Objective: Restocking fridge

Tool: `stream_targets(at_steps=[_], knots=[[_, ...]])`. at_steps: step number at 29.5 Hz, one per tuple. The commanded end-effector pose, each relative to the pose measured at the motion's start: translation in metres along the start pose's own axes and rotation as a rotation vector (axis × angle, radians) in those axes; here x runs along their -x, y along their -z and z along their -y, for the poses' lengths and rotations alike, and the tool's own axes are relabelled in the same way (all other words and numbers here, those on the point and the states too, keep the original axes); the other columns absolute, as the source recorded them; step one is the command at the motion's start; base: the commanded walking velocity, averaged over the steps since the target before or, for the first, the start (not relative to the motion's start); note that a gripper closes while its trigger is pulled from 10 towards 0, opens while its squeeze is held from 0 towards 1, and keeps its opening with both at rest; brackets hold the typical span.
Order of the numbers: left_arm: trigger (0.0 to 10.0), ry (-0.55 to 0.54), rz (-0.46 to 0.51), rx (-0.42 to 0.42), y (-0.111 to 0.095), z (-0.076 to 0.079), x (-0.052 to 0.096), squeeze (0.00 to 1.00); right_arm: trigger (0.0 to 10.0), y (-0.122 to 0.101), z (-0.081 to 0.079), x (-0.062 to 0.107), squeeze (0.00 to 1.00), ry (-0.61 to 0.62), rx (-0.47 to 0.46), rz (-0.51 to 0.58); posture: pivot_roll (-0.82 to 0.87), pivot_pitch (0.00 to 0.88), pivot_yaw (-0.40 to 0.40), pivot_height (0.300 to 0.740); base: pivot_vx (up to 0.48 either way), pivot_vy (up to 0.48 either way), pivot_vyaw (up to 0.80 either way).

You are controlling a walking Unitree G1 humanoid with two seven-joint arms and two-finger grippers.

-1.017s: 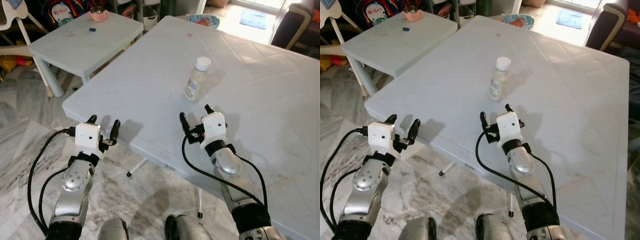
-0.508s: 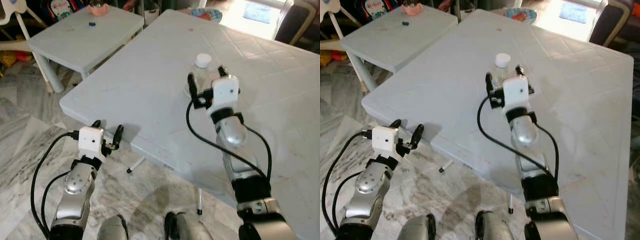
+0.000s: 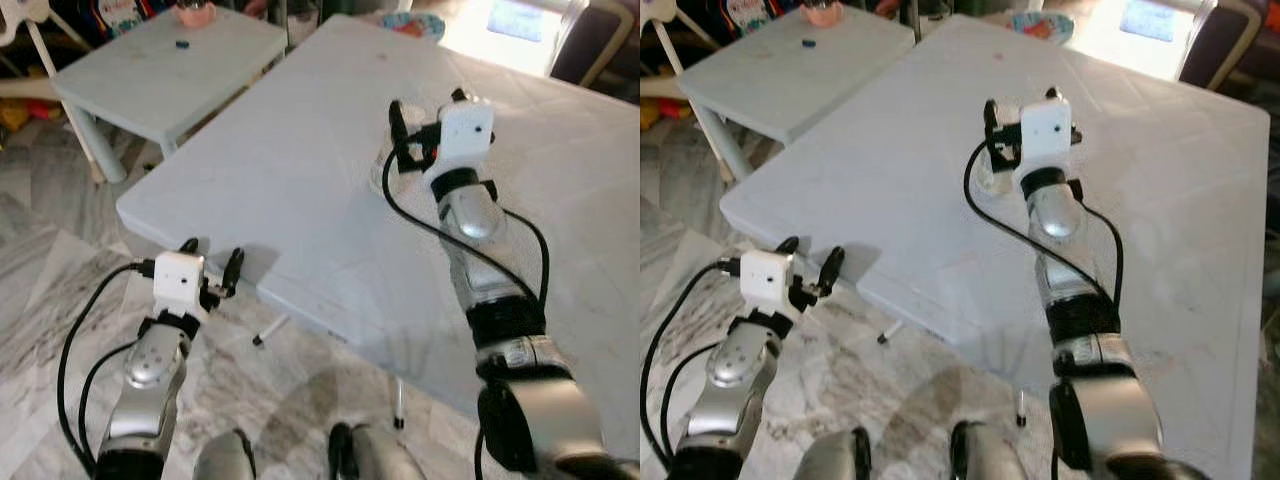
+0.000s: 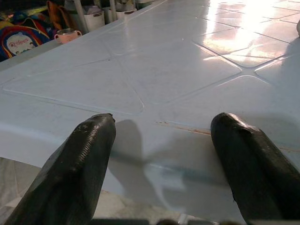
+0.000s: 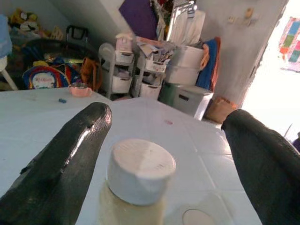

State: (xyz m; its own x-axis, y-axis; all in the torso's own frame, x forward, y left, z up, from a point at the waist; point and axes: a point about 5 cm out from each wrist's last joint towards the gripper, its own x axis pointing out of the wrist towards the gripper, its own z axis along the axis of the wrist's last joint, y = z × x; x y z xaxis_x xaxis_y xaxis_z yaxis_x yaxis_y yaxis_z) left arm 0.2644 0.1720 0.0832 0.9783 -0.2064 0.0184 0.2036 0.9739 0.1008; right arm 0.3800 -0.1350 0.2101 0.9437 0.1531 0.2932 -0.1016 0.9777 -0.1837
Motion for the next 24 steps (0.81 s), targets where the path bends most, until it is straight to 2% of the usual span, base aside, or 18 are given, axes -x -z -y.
stream_targets(at_steps=[1,7,8,9,10,11,12,24], knots=[[10.0,0.008,-0.02,-0.008,0.003,0.0,0.002,0.0,10.0,0.001,0.004,-0.003,0.0,0.005,-0.018,-0.013,0.1,0.144,-0.043,0.74,0.0,0.0,0.0],[10.0,0.011,-0.027,-0.009,0.004,0.001,0.002,0.0,10.0,0.01,0.001,-0.005,0.0,-0.025,0.004,-0.072,0.1,0.145,-0.047,0.74,0.0,0.0,0.0],[10.0,0.014,-0.032,-0.009,0.005,0.002,0.003,0.0,6.7,0.013,0.001,-0.006,0.0,-0.025,0.009,-0.09,0.1,0.146,-0.048,0.74,0.0,0.0,0.0],[10.0,0.016,-0.033,-0.009,0.006,0.003,0.004,0.0,6.7,0.015,0.002,-0.006,0.0,-0.024,0.01,-0.095,0.1,0.146,-0.048,0.74,0.0,0.0,0.0],[10.0,0.017,-0.034,-0.009,0.006,0.003,0.004,0.0,5.0,0.015,0.002,-0.006,0.0,-0.024,0.007,-0.098,0.1,0.147,-0.048,0.74,0.0,0.0,0.0],[10.0,0.017,-0.039,-0.008,0.007,0.003,0.006,0.0,1.8,0.016,0.002,-0.006,0.0,-0.025,0.001,-0.102,0.1,0.148,-0.047,0.74,0.0,0.0,0.0],[10.0,0.017,-0.042,-0.008,0.008,0.003,0.006,0.0,0.0,0.016,0.002,-0.007,0.0,-0.028,0.003,-0.106,0.1,0.149,-0.047,0.74,0.0,0.0,0.0],[10.0,0.002,-0.054,-0.009,0.009,-0.001,0.005,0.0,0.0,0.019,-0.002,-0.011,0.0,-0.076,0.001,-0.121,0.11,0.151,-0.044,0.74,0.0,0.0,0.0]])
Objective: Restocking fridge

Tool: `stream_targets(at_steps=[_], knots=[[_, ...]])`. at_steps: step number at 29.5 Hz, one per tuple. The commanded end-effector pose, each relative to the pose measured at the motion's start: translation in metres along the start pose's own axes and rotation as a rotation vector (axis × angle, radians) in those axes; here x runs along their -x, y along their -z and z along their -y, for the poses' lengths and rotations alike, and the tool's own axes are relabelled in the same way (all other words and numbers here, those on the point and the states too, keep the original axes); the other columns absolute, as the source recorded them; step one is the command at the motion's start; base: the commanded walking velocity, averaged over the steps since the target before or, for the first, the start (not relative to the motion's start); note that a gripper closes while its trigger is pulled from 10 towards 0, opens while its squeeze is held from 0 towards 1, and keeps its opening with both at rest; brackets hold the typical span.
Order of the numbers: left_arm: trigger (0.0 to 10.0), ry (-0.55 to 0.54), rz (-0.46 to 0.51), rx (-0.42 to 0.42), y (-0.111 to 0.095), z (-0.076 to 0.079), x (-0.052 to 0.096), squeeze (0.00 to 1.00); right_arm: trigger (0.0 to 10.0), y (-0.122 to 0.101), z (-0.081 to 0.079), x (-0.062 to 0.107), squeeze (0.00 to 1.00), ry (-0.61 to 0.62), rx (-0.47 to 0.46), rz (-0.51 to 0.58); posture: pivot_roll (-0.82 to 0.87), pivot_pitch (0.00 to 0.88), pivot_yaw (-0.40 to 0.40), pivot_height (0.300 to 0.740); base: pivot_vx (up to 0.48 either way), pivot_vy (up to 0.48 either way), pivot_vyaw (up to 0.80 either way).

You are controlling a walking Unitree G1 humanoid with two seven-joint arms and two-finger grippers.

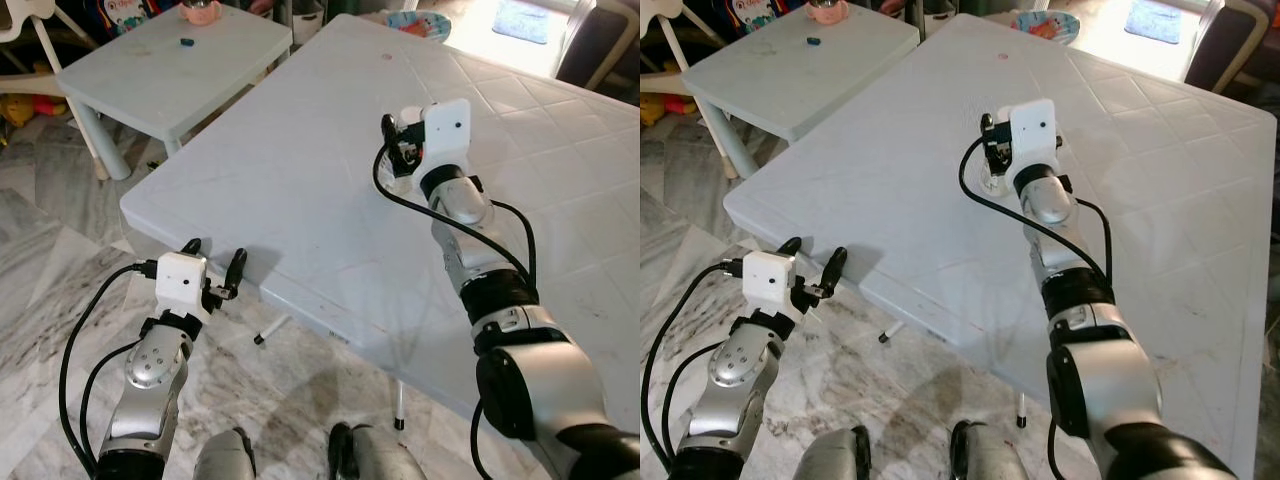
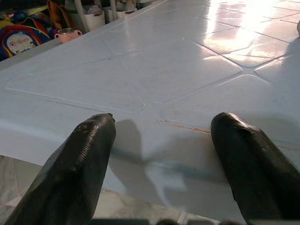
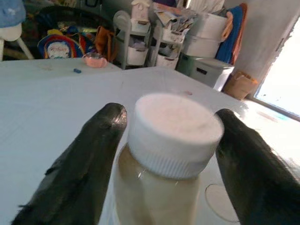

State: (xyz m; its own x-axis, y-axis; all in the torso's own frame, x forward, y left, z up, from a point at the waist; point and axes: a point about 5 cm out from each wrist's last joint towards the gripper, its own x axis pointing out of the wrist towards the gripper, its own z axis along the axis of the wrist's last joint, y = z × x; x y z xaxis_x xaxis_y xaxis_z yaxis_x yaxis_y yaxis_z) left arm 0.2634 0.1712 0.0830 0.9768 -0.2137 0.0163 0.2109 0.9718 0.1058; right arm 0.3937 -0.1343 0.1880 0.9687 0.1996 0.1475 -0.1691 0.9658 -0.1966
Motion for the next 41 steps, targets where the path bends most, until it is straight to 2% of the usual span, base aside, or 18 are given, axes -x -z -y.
stream_targets(at_steps=[1,21,25,26,28,30,31,37,41], knots=[[10.0,-0.007,-0.056,-0.001,0.009,-0.002,0.005,0.0,0.0,-0.006,0.001,-0.004,0.0,-0.009,0.005,0.016,0.11,0.151,-0.044,0.74,0.0,0.0,0.0],[10.0,-0.005,-0.061,-0.012,0.01,-0.002,0.008,0.0,0.0,-0.004,0.004,-0.003,0.0,0.0,0.01,0.022,0.12,0.156,-0.039,0.74,0.0,0.0,0.0],[10.0,-0.041,-0.066,-0.015,0.009,-0.006,0.006,0.0,0.0,-0.008,-0.002,-0.001,0.0,-0.009,0.003,0.053,0.12,0.156,-0.032,0.74,0.0,0.0,0.0],[10.0,-0.05,-0.076,-0.015,0.009,-0.007,0.003,0.0,0.0,-0.01,-0.011,0.002,0.0,-0.042,-0.028,0.071,0.12,0.16,-0.027,0.74,0.0,0.0,0.0],[10.0,-0.051,-0.073,-0.017,0.007,-0.008,0.001,0.0,0.0,-0.013,-0.019,0.005,0.0,-0.081,-0.052,0.09,0.12,0.165,-0.02,0.74,0.0,0.0,0.0],[10.0,-0.052,-0.071,-0.015,0.005,-0.01,0.001,0.0,7.2,-0.014,-0.025,0.009,0.0,-0.103,-0.08,0.105,0.12,0.168,-0.014,0.74,0.0,0.0,0.0],[10.0,-0.055,-0.072,-0.009,0.005,-0.011,0.001,0.0,10.0,-0.015,-0.03,0.014,0.0,-0.132,-0.109,0.115,0.11,0.173,-0.006,0.74,0.0,0.0,0.0],[10.0,-0.063,-0.086,-0.013,0.003,-0.018,0.0,0.0,10.0,-0.019,-0.044,0.031,0.0,-0.244,-0.111,0.126,0.11,0.19,0.013,0.74,0.0,0.0,0.0],[10.0,-0.106,-0.093,0.006,0.006,-0.024,0.0,0.0,10.0,-0.016,-0.052,0.041,0.0,-0.309,-0.169,0.1,0.1,0.162,0.023,0.74,0.0,0.0,0.0]])
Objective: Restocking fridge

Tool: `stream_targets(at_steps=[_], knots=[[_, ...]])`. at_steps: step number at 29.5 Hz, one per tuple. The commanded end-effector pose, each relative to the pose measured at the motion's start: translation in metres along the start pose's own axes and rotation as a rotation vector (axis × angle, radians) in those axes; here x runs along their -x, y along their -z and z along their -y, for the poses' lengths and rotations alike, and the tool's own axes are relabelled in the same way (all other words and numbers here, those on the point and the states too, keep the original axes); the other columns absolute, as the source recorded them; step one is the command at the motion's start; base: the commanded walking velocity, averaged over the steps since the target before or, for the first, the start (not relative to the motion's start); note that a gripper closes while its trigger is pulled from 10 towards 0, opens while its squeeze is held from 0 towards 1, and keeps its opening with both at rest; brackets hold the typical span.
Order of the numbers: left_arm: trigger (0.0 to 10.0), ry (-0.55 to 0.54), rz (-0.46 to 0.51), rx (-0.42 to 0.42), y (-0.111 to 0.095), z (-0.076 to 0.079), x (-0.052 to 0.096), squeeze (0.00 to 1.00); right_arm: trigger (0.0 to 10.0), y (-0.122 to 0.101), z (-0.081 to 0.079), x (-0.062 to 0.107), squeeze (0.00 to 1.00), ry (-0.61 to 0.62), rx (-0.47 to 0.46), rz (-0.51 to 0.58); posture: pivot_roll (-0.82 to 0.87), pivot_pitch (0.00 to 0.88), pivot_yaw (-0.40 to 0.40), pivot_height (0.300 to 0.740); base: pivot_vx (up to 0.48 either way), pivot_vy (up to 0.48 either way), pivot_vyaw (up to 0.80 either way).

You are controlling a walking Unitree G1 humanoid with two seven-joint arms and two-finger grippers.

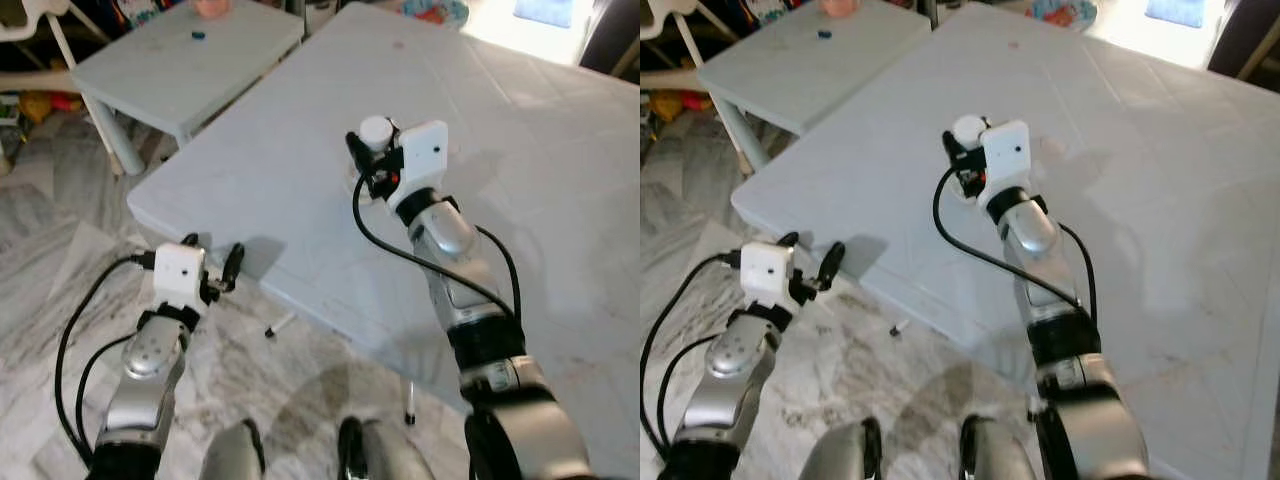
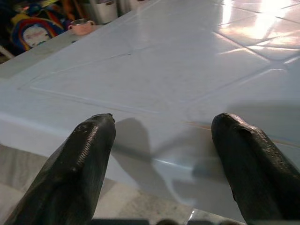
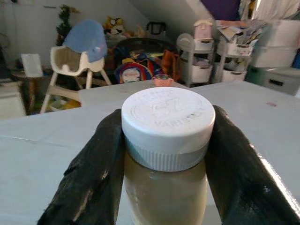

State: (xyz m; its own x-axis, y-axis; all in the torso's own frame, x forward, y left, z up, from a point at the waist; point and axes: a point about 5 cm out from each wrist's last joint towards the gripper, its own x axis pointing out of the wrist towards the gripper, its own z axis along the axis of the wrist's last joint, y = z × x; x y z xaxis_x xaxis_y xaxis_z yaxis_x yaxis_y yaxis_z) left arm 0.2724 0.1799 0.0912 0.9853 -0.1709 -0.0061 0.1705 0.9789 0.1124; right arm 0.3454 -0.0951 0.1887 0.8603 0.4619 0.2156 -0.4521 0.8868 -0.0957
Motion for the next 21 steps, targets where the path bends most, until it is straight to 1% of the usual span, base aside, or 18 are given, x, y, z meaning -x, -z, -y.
stream_targets(at_steps=[1,2,4,5,6,7,8,9,12,13,15,16,17,19,21], knots=[[10.0,-0.072,-0.068,0.016,0.014,-0.014,0.007,0.0,10.0,0.002,-0.008,0.003,0.0,-0.042,-0.029,-0.013,0.1,0.156,0.023,0.74,0.0,0.0,0.0],[10.0,-0.08,-0.07,0.018,0.015,-0.014,0.007,0.0,10.0,0.004,-0.008,0.007,0.0,-0.035,-0.037,-0.014,0.09,0.144,0.021,0.74,0.0,0.0,0.0],[10.0,-0.088,-0.066,0.018,0.017,-0.014,0.007,0.0,10.0,0.012,-0.009,0.014,0.0,0.001,-0.107,-0.032,0.08,0.119,0.006,0.74,0.0,0.0,0.0],[10.0,-0.091,-0.064,0.019,0.019,-0.014,0.006,0.0,10.0,0.016,-0.008,0.018,0.0,0.046,-0.147,-0.039,0.08,0.112,-0.001,0.74,0.0,0.0,0.0],[10.0,-0.099,-0.062,0.025,0.02,-0.014,0.006,0.0,10.0,0.019,-0.008,0.02,0.0,0.073,-0.161,-0.042,0.07,0.107,-0.006,0.74,0.0,0.0,0.0],[10.0,-0.099,-0.062,0.025,0.02,-0.014,0.006,0.0,10.0,0.019,-0.008,0.02,0.0,0.073,-0.161,-0.042,0.07,0.107,-0.006,0.74,0.0,0.0,0.0],[10.0,-0.109,-0.061,0.035,0.021,-0.013,0.005,0.0,10.0,0.023,-0.007,0.024,0.0,0.129,-0.186,-0.052,0.08,0.1,-0.016,0.74,0.0,0.0,0.0],[10.0,-0.112,-0.062,0.037,0.021,-0.012,0.003,0.0,10.0,0.027,-0.005,0.026,0.0,0.178,-0.192,-0.064,0.08,0.094,-0.021,0.74,0.0,0.0,0.0],[10.0,-0.098,-0.05,0.038,0.018,-0.008,-0.001,0.0,10.0,0.032,-0.003,0.031,0.0,0.217,-0.129,-0.081,0.09,0.089,-0.028,0.74,0.0,0.0,0.0],[10.0,-0.098,-0.05,0.038,0.018,-0.008,-0.001,0.0,10.0,0.032,-0.003,0.031,0.0,0.217,-0.129,-0.081,0.09,0.089,-0.028,0.74,0.0,0.0,0.0],[10.0,-0.07,-0.023,0.031,0.013,-0.004,-0.006,0.0,10.0,0.045,-0.004,0.036,0.0,0.278,-0.138,-0.152,0.09,0.082,-0.027,0.74,0.0,0.0,0.0],[10.0,-0.07,-0.023,0.031,0.013,-0.004,-0.006,0.0,10.0,0.045,-0.004,0.036,0.0,0.278,-0.138,-0.152,0.09,0.082,-0.027,0.74,0.0,0.0,0.0],[10.0,-0.049,-0.01,0.026,0.011,0.0,-0.009,0.0,10.0,0.05,-0.007,0.04,0.0,0.3,-0.08,-0.201,0.08,0.084,-0.029,0.74,0.0,0.0,0.0],[10.0,-0.047,0.001,0.025,0.009,0.002,-0.011,0.0,10.0,0.046,-0.017,0.041,0.0,0.161,-0.105,-0.173,0.08,0.081,-0.032,0.74,0.0,0.0,0.0],[10.0,-0.044,0.029,0.061,0.006,0.005,-0.013,0.0,10.0,0.042,-0.019,0.041,0.0,0.128,-0.145,-0.138,0.07,0.08,-0.036,0.74,0.0,0.0,0.0]])
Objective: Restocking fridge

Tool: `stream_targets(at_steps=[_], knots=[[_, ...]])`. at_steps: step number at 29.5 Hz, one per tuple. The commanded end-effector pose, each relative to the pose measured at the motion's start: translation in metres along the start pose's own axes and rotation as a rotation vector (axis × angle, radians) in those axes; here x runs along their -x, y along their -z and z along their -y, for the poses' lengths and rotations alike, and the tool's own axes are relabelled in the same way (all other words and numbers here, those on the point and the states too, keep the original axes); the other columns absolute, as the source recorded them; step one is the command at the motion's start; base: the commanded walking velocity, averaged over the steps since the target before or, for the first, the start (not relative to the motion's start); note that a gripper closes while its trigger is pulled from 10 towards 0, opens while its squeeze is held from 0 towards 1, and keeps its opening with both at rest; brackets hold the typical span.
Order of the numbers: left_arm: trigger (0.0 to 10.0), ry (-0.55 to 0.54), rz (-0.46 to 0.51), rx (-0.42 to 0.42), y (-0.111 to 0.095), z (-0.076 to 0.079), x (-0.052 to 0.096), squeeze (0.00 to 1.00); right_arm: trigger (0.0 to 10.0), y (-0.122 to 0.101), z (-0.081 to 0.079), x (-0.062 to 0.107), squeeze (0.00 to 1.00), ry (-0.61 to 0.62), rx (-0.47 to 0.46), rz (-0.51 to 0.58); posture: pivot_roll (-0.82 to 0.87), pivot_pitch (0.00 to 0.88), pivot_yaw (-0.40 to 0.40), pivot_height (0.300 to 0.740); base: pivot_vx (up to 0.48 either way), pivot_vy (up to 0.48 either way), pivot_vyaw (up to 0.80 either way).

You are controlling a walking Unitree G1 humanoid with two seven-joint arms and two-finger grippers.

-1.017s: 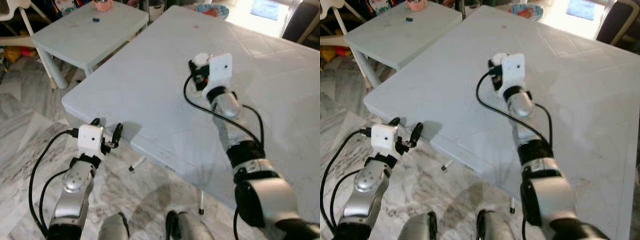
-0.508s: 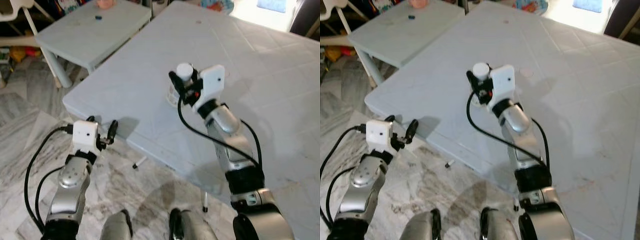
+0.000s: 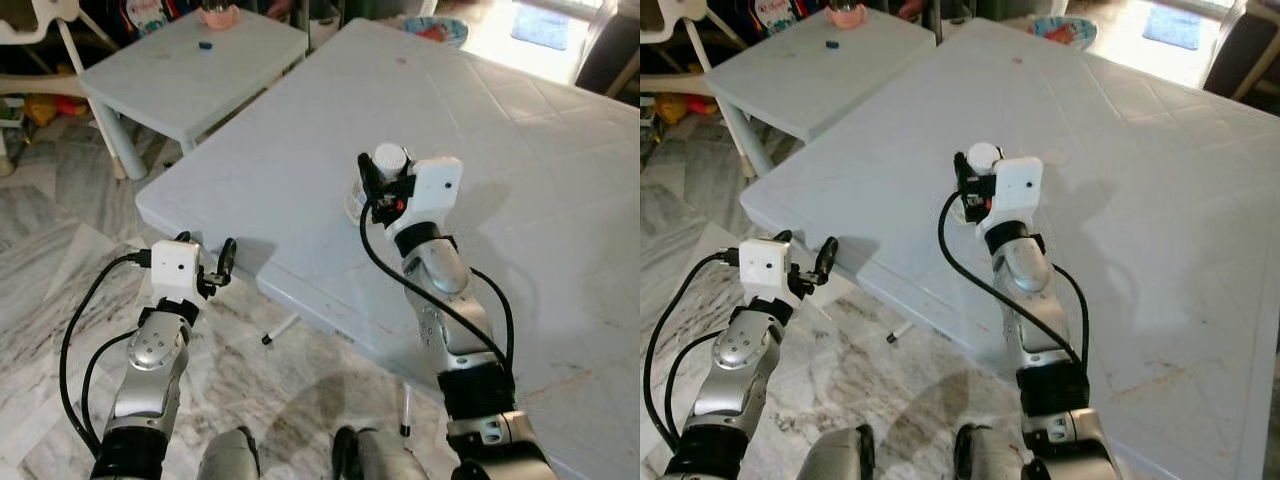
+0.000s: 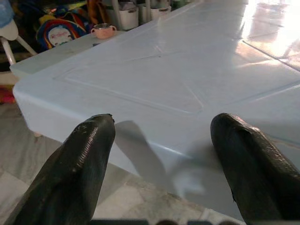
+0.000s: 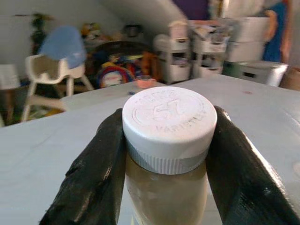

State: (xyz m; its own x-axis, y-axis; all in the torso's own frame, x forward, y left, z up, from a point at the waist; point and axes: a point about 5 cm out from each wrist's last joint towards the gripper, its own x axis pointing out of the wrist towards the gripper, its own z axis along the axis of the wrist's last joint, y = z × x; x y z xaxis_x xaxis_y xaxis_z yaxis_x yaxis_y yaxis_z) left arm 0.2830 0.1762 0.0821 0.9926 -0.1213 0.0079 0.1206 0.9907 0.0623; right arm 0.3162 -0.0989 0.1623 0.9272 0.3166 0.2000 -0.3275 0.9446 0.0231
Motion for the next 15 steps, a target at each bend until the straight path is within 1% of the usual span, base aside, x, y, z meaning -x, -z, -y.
stream_targets(at_steps=[1,2,4,8,10,13,15], knots=[[10.0,0.019,0.038,0.073,-0.005,0.006,-0.003,0.0,10.0,0.022,0.0,0.008,0.0,0.002,-0.037,-0.111,0.08,0.078,-0.04,0.74,0.0,0.0,0.0],[10.0,0.019,0.038,0.095,-0.005,0.007,-0.002,0.0,10.0,0.021,0.0,0.007,0.0,0.005,-0.021,-0.103,0.08,0.076,-0.04,0.74,0.0,0.0,0.0],[10.0,0.006,0.03,0.096,-0.003,0.006,-0.002,0.0,10.0,0.02,-0.001,0.005,0.0,0.002,-0.012,-0.096,0.08,0.075,-0.039,0.74,0.0,0.0,0.0],[10.0,-0.008,0.03,0.077,-0.004,0.004,-0.003,0.0,10.0,0.015,-0.003,0.0,0.0,-0.016,-0.015,-0.08,0.09,0.087,-0.042,0.74,0.0,0.0,0.8],[10.0,-0.022,0.014,0.058,-0.001,-0.002,-0.002,0.0,10.0,0.014,-0.006,0.0,0.0,-0.04,-0.033,-0.075,0.09,0.09,-0.043,0.74,0.0,0.0,0.8],[10.0,-0.045,-0.021,0.058,0.006,-0.008,0.0,0.0,10.0,0.015,-0.008,0.001,0.0,-0.048,-0.031,-0.075,0.09,0.094,-0.048,0.74,0.0,0.0,0.8],[10.0,-0.049,-0.024,0.051,0.007,-0.01,0.0,0.0,10.0,0.016,-0.008,0.002,0.0,-0.048,-0.033,-0.078,0.09,0.095,-0.049,0.74,0.0,0.0,0.8]])
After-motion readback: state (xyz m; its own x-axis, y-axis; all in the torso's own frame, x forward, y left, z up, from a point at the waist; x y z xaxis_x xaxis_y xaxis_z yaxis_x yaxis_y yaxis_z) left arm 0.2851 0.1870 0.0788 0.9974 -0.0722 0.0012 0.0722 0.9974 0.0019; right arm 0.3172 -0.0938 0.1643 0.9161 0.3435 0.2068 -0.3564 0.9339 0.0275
